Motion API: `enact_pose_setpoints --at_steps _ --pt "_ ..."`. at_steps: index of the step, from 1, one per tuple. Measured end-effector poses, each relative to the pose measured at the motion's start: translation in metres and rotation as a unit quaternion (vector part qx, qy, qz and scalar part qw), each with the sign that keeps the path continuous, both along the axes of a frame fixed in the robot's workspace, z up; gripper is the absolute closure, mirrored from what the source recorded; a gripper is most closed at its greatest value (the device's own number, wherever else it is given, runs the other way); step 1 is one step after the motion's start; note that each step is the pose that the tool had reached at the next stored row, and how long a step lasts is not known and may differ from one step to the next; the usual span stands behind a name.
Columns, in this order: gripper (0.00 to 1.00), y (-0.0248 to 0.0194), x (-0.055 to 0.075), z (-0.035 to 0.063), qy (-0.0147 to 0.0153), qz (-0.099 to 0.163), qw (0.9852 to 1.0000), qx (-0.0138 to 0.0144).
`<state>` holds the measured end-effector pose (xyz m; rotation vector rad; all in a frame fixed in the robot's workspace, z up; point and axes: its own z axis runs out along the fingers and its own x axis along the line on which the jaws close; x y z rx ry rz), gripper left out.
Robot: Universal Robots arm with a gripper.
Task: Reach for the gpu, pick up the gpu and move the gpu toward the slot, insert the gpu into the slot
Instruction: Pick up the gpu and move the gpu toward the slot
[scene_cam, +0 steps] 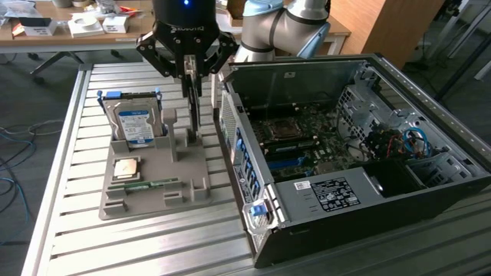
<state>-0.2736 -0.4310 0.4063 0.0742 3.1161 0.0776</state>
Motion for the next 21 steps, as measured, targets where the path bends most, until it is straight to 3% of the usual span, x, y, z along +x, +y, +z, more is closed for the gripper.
enact_pose_setpoints --at_steps 21 --pt "0.73 0.0 0.0 0.0446 0.0 0.0 1.0 0.0"
